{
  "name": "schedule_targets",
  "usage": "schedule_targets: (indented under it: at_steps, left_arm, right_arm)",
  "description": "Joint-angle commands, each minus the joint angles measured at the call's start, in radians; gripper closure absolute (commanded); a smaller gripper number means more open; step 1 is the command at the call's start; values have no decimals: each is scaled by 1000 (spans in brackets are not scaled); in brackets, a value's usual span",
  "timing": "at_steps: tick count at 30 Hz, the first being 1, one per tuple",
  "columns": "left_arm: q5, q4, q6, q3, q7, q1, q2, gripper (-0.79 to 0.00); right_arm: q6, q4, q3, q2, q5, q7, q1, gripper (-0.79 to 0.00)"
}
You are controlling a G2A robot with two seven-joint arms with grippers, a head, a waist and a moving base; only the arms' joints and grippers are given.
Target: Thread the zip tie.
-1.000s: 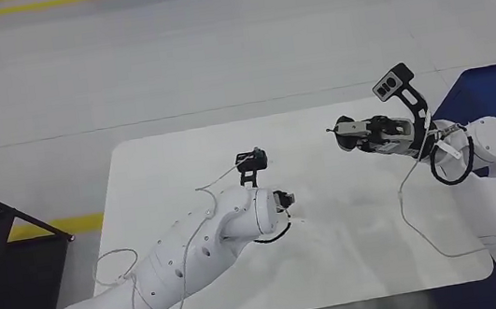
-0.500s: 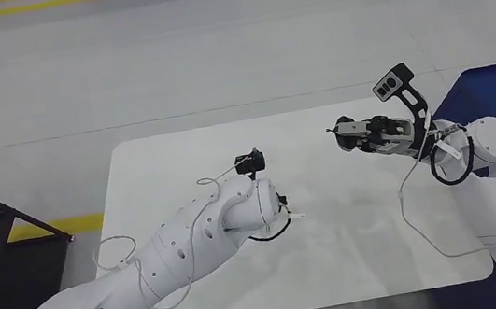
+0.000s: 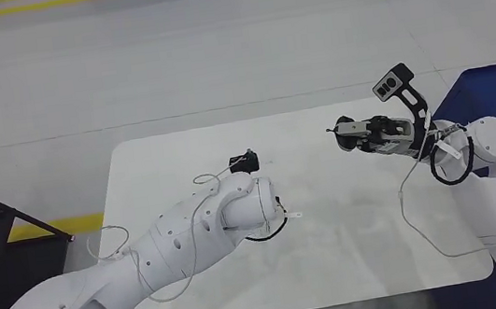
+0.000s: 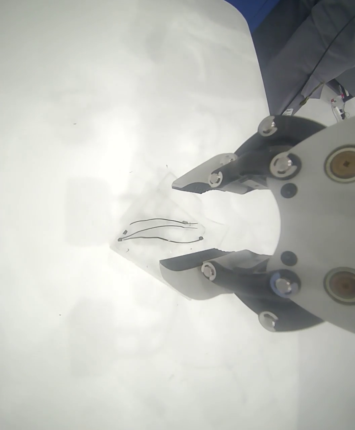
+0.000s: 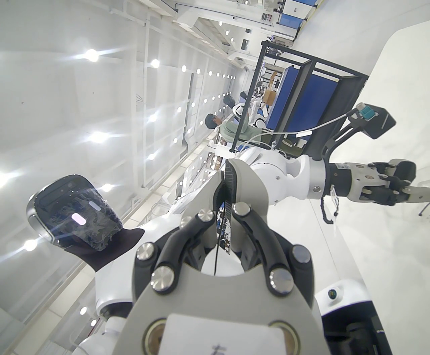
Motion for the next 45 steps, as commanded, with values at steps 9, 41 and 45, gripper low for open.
schedule_targets:
  at_steps: [9, 41, 45]
  left_arm:
    - [-3, 23, 0, 0, 0, 23, -27, -286]
    - [-33, 314, -143, -45, -5, 48, -153, -188]
    - [-23, 354, -163, -50, -5, 51, -166, -163]
  right_arm:
    - [0, 0, 0, 0, 0, 0, 0, 0]
    - [0, 0, 0, 0, 0, 0, 0, 0]
    - [0, 0, 0, 0, 0, 0, 0, 0]
